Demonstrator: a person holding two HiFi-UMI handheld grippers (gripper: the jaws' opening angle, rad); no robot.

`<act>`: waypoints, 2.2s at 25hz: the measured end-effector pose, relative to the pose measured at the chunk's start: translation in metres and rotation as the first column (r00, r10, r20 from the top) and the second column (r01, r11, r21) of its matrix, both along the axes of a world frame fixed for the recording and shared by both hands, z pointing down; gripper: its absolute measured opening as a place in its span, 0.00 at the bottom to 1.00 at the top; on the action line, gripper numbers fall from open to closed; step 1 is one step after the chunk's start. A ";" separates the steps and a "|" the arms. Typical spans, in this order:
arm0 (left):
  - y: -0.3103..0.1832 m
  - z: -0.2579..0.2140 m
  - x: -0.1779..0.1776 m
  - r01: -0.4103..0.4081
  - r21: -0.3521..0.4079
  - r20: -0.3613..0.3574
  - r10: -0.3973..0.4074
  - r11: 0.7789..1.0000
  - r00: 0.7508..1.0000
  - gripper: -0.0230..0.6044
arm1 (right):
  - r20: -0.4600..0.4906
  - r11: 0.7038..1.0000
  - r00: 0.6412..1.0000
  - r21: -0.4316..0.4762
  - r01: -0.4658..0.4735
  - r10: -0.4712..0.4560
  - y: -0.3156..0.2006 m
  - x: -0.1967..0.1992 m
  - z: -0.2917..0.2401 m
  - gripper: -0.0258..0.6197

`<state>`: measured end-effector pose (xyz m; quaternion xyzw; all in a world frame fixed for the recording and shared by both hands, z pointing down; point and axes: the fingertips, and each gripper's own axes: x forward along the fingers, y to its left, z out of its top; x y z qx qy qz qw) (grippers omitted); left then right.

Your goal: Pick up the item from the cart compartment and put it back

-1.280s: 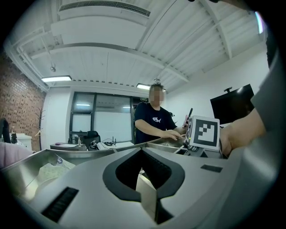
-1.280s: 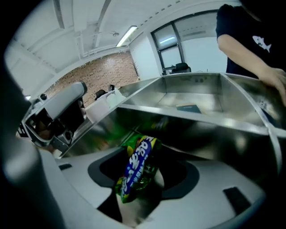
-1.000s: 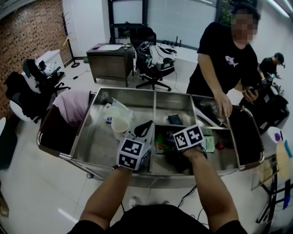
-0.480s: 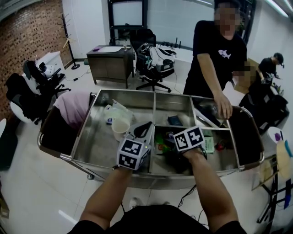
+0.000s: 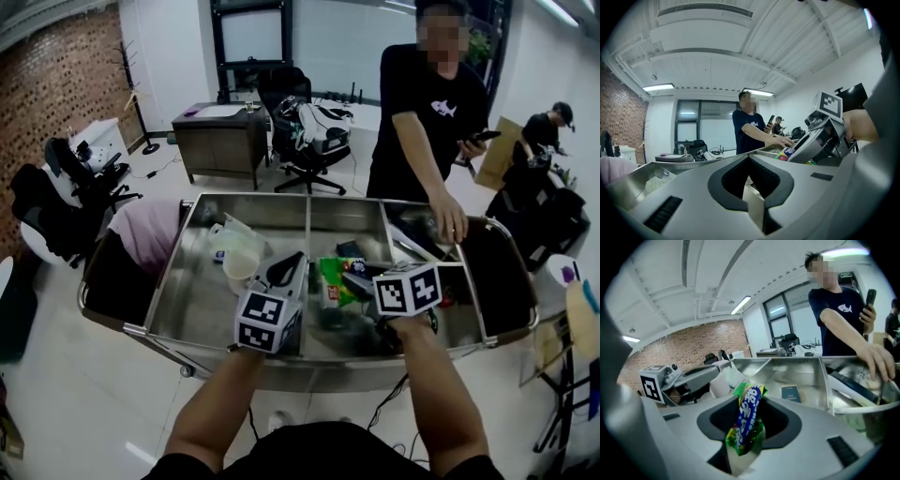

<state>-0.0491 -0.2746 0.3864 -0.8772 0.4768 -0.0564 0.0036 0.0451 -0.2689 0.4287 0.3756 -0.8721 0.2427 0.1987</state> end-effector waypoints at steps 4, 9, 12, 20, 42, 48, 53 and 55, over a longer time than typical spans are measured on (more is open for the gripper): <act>0.006 -0.010 -0.001 0.007 0.010 -0.007 -0.007 1.000 1.000 0.04 | 0.053 0.997 0.998 0.080 -0.019 0.015 0.012 0.007 -0.027 0.29; 0.022 -0.034 0.004 -0.003 0.018 -0.040 0.003 1.000 0.999 0.04 | 0.118 0.983 0.993 0.177 -0.051 0.030 0.029 0.018 -0.054 0.29; 0.035 -0.046 0.007 -0.021 0.029 -0.039 0.022 0.999 0.999 0.04 | 0.146 0.966 0.989 0.248 -0.073 0.037 0.040 0.023 -0.070 0.29; 0.070 -0.054 0.010 -0.039 0.025 -0.072 0.040 0.999 0.997 0.04 | 0.214 0.923 0.975 0.360 -0.136 0.060 0.074 0.042 -0.094 0.29; 0.104 -0.049 0.011 -0.030 0.048 -0.079 0.034 0.998 0.996 0.04 | 0.279 0.914 0.955 0.354 -0.199 0.100 0.112 0.065 -0.083 0.29; 0.100 -0.047 0.009 -0.021 0.053 -0.072 0.025 0.998 0.997 0.04 | 0.275 0.916 0.956 0.352 -0.194 0.097 0.112 0.062 -0.081 0.29; 0.103 -0.052 0.011 -0.031 0.063 -0.102 0.038 0.998 0.994 0.04 | 0.275 0.917 0.956 0.346 -0.199 0.104 0.112 0.064 -0.080 0.29; 0.102 -0.052 0.009 -0.025 0.069 -0.102 0.032 0.997 0.994 0.04 | 0.276 0.918 0.956 0.344 -0.200 0.104 0.112 0.064 -0.080 0.29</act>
